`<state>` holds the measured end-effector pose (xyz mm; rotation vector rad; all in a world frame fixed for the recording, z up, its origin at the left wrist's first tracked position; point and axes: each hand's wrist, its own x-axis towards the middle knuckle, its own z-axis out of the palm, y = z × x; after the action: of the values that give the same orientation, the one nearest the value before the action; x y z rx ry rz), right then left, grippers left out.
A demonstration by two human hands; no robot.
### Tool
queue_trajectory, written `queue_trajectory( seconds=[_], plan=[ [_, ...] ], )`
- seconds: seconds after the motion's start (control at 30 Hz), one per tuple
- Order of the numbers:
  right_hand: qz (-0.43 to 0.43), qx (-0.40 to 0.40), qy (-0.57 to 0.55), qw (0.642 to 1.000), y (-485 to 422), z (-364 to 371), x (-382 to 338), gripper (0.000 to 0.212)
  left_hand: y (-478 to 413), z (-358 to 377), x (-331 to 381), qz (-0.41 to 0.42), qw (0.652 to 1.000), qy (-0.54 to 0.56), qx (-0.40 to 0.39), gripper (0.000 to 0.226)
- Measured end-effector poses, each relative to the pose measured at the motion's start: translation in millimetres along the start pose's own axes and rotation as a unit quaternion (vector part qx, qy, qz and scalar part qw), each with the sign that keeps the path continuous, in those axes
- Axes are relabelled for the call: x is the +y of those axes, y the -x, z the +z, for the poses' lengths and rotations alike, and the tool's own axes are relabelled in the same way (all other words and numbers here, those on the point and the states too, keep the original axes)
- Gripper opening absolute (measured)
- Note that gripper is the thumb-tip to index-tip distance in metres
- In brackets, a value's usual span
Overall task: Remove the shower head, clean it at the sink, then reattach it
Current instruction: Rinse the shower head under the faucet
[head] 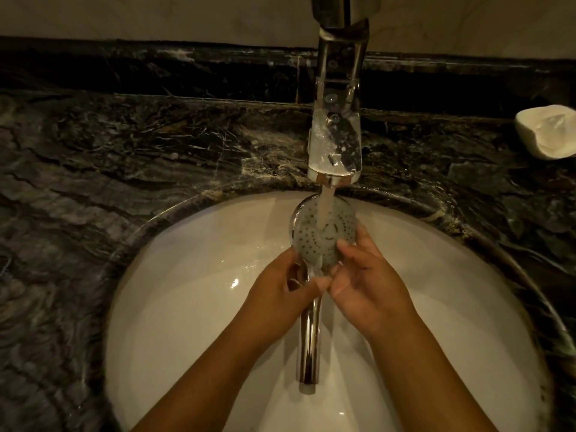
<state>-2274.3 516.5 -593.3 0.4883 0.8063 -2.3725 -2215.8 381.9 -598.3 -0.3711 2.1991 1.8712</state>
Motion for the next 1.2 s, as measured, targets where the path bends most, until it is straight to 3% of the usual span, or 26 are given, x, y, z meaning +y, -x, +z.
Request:
queue_trajectory(
  seconds=[0.1,0.17,0.3,0.47,0.57,0.67,0.77,0.83,0.97,1.2],
  plan=[
    [-0.035,-0.004,0.035,0.999,2.9,2.5,-0.2,0.055,-0.9,-1.0,2.9,-0.026,0.999,0.045,-0.001,0.026],
    [-0.095,0.017,0.125,0.987,5.4,4.6,1.5,0.054,-1.1,-2.9,6.0,-0.062,0.993,0.100,-0.023,0.026],
    [-0.236,0.045,0.366,0.899,10.4,9.7,4.7,0.049,2.1,-6.1,10.7,-0.116,0.961,0.231,-0.096,0.028],
    [-0.261,0.035,0.385,0.885,14.3,17.0,4.4,0.046,5.1,-11.9,14.3,-0.154,0.897,0.385,-0.155,0.036],
    [-0.223,0.071,0.358,0.904,12.4,16.3,4.3,0.048,5.5,-9.9,16.2,-0.135,0.875,0.434,-0.164,0.050],
    [-0.129,0.087,0.262,0.952,9.4,16.7,8.4,0.055,6.7,-11.0,16.9,-0.114,0.879,0.439,-0.149,0.048],
    [-0.092,0.069,0.173,0.978,7.1,16.0,8.7,0.058,5.8,-9.1,18.2,-0.104,0.886,0.434,-0.128,0.050],
    [-0.078,0.058,0.122,0.988,7.0,14.0,9.2,0.051,6.1,-5.4,21.1,-0.101,0.907,0.397,-0.096,0.054],
    [-0.043,0.061,0.051,0.996,5.5,10.3,8.0,0.040,5.5,1.5,22.9,-0.074,0.958,0.274,-0.041,0.037],
    [-0.017,0.054,-0.032,0.998,2.7,7.2,5.9,0.043,5.1,6.6,16.0,-0.024,0.990,0.142,0.004,0.018]
  ],
)
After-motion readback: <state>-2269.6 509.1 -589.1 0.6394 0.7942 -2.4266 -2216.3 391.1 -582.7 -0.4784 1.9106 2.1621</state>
